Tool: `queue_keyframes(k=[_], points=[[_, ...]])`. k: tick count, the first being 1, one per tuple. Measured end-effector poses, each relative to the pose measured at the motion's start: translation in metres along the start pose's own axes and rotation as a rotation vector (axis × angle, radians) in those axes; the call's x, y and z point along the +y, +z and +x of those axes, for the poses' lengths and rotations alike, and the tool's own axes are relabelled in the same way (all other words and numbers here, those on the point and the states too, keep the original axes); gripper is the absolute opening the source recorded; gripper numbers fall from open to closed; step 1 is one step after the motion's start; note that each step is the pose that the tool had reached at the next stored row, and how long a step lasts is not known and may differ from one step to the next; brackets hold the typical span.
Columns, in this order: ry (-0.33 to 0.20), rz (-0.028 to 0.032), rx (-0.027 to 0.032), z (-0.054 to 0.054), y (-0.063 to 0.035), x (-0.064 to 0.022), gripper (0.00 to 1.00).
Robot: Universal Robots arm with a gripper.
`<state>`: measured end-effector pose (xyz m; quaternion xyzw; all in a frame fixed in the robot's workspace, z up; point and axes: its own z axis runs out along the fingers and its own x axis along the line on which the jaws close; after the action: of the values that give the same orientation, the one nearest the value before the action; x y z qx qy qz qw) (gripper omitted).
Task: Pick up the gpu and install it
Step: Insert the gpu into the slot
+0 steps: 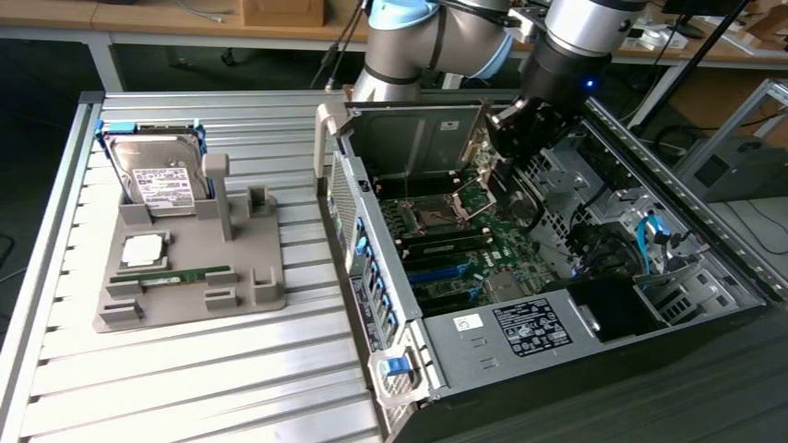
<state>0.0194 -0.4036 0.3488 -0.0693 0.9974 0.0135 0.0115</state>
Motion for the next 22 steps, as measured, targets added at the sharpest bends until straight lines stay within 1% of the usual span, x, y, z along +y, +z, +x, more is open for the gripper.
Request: queue_keyframes(k=[3, 10, 13, 17, 19, 22], points=[[-0.065, -0.0013, 0.0017, 0.0000, 0.0001, 0.0000, 0.27], [-0.154, -0.0033, 0.0040, 0.0000, 0.0003, 0.0000, 0.27], [-0.210, -0.0047, 0.0054, 0.0000, 0.0003, 0.0000, 0.27], [-0.255, -0.0058, 0.0065, 0.0000, 0.0004, 0.0000, 0.27], [-0.296, -0.0069, 0.0075, 0.0000, 0.0004, 0.0000, 0.27], [-0.337, -0.0078, 0.0087, 0.0000, 0.0005, -0.0001, 0.27]])
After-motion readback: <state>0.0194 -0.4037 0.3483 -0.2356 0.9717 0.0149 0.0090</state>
